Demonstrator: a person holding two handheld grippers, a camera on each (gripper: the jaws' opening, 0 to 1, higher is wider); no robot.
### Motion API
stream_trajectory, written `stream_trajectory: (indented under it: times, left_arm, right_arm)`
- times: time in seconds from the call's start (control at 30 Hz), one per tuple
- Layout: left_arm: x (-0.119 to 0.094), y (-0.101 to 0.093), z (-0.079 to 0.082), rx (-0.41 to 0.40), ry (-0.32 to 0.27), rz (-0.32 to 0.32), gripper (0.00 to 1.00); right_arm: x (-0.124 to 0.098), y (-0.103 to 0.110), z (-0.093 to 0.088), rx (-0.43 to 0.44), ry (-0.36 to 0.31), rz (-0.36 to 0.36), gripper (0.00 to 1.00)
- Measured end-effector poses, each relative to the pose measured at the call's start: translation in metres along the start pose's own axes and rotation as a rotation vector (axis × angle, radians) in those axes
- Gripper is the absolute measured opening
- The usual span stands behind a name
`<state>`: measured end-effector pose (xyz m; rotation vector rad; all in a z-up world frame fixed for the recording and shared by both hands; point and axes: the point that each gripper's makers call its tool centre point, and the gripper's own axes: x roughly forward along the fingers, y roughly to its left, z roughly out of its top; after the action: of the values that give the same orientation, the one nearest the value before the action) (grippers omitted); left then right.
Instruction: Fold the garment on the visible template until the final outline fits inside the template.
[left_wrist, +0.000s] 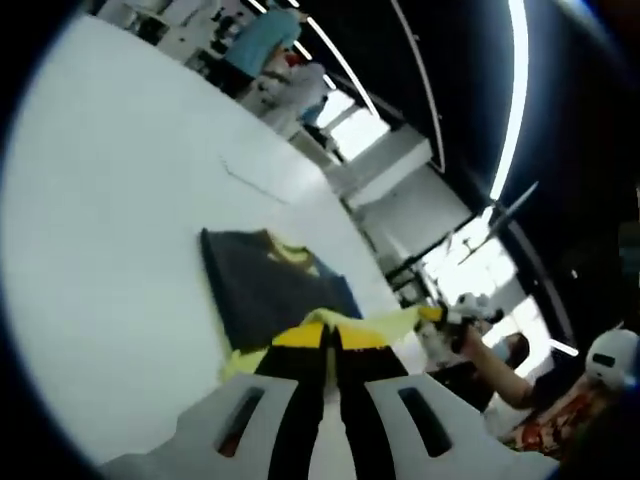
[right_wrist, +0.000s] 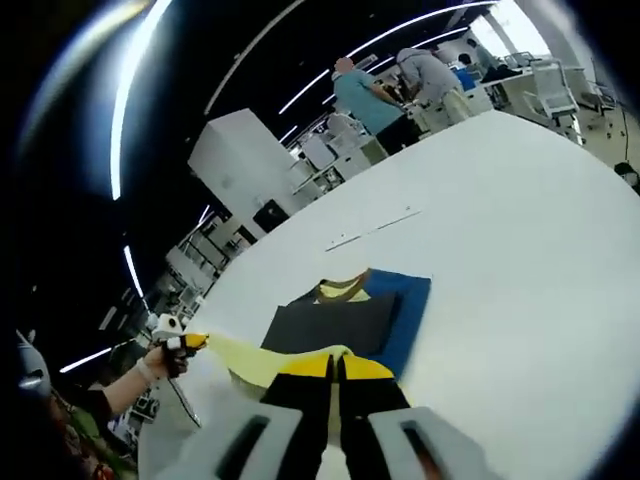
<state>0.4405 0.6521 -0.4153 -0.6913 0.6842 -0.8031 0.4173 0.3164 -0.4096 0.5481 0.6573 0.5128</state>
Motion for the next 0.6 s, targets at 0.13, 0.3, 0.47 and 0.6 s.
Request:
stream_trajectory:
  times: [0.13, 0.3, 0.47, 0.6]
  left_arm:
    - [0.012, 0.009, 0.022, -0.017, -0.041, 0.003, 0.00]
    - [0.028, 0.027, 0.040, -0.005, -0.050, 0.042, 0.00]
    - [0.043, 0.039, 0.056, -0.004, -0.064, 0.068, 0.00]
    - [0.054, 0.042, 0.063, 0.006, -0.083, 0.084, 0.00]
  right_arm:
    - [0.011, -0.012, 0.018, -0.008, -0.009, -0.015, 0.00]
    - [0.031, -0.022, 0.035, -0.013, -0.010, -0.022, 0.00]
    - [0.047, -0.037, 0.043, -0.019, 0.013, -0.043, 0.00]
    - [0.058, -0.046, 0.048, -0.008, 0.011, -0.054, 0.00]
